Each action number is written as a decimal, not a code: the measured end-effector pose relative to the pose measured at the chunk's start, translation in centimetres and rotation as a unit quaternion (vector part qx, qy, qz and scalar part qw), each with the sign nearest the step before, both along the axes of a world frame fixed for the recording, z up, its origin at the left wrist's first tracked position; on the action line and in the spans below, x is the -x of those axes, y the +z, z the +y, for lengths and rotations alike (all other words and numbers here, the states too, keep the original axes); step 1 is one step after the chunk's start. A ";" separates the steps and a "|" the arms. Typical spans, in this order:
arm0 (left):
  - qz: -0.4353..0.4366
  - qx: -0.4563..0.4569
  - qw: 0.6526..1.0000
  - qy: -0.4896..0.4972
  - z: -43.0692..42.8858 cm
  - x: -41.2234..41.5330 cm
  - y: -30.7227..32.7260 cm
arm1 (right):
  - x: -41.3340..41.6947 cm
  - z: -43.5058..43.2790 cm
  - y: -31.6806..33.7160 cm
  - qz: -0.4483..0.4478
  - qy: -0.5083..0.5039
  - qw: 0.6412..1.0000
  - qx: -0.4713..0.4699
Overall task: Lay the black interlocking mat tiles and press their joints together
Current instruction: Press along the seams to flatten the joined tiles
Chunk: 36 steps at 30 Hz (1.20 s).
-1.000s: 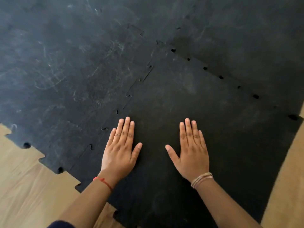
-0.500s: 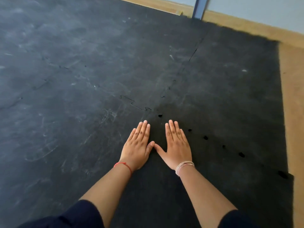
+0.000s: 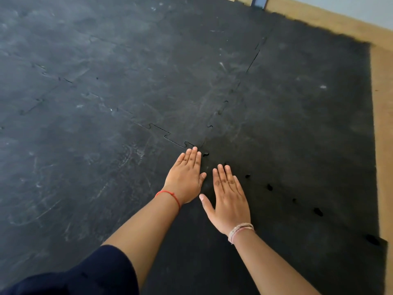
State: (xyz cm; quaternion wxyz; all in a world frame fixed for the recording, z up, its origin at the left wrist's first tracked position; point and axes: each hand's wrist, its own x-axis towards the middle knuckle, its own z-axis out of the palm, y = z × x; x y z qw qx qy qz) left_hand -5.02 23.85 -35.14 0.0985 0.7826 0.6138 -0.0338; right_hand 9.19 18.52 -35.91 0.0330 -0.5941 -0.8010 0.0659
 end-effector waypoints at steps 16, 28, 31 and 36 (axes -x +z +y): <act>-0.097 -0.057 0.957 0.268 -10.1 0.2 -1.2 | 2.3 6.3 0.0 -0.033 0.115 0.992 0.039; -0.106 -0.046 0.957 0.266 -9.6 0.3 -1.0 | 3.5 8.6 0.5 -0.090 0.061 0.988 0.109; -0.127 -0.039 0.955 0.267 -10.3 0.2 -0.4 | 4.1 8.5 1.7 -0.097 0.085 0.985 0.118; -0.107 -0.045 0.954 0.275 -9.6 0.2 -0.8 | 4.4 8.1 0.7 -0.082 0.167 0.981 0.059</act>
